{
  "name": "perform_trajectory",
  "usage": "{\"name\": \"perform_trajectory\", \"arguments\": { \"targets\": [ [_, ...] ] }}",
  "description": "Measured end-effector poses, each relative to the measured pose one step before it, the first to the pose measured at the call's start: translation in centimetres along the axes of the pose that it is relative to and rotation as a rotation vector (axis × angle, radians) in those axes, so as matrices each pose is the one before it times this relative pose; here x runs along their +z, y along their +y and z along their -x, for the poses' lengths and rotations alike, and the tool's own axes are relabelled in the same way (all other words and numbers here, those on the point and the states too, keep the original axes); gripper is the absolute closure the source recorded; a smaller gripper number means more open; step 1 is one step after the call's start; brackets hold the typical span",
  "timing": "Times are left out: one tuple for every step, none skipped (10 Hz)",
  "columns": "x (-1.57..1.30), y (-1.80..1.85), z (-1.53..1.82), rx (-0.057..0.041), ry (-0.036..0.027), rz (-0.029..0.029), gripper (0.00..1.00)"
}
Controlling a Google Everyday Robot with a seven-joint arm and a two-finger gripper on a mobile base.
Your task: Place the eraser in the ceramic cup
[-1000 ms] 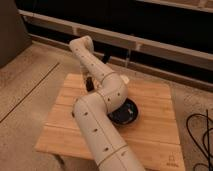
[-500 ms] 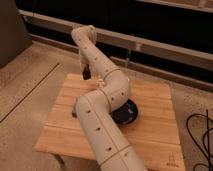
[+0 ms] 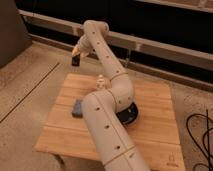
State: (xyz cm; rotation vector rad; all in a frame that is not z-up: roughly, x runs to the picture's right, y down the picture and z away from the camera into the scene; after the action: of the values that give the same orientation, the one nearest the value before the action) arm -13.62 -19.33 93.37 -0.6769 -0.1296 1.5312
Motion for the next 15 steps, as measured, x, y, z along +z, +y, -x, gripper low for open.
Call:
{"name": "perform_trajectory", "arguments": {
  "targets": [
    [0.533,-1.432,-1.229,-0.01244,0.04092,-0.03707,1.0],
    [0.246,-0.658,-0.838,-0.02172,0.0327,-0.0439,1.0],
    [-0.127,-0.014,-0.586,-0.0375,0.02834,-0.05961,1.0],
    [-0.373,0.349,-0.193,-0.02856,0.0112,-0.03791,1.0],
    [-1.015,0.821,-0.008,-0.03843,0.00068,-0.04219,1.0],
    [-1.35,1.224,-0.099,-0.04135,-0.00645,-0.03894,1.0],
    [-1.637,0.313,0.154,-0.01435,-0.02082,-0.01881,1.0],
    [-2.232,-0.239,0.601,0.00014,-0.04166,-0.00531,1.0],
    [-0.878,-0.146,0.417,0.00252,-0.02474,0.00049,1.0],
    [-0.102,0.286,0.114,-0.00291,-0.00363,0.00281,1.0],
    [0.398,-0.229,-0.242,0.00002,0.00302,-0.00555,1.0],
    [1.195,-1.42,-0.434,0.01156,0.00657,-0.02739,1.0],
    [1.122,-0.755,0.01,0.00706,0.00333,-0.00772,1.0],
    [1.062,-0.799,0.302,0.00691,-0.00183,0.00189,1.0],
    [1.299,-1.621,0.487,0.01318,-0.00513,-0.00243,1.0]
  ]
}}
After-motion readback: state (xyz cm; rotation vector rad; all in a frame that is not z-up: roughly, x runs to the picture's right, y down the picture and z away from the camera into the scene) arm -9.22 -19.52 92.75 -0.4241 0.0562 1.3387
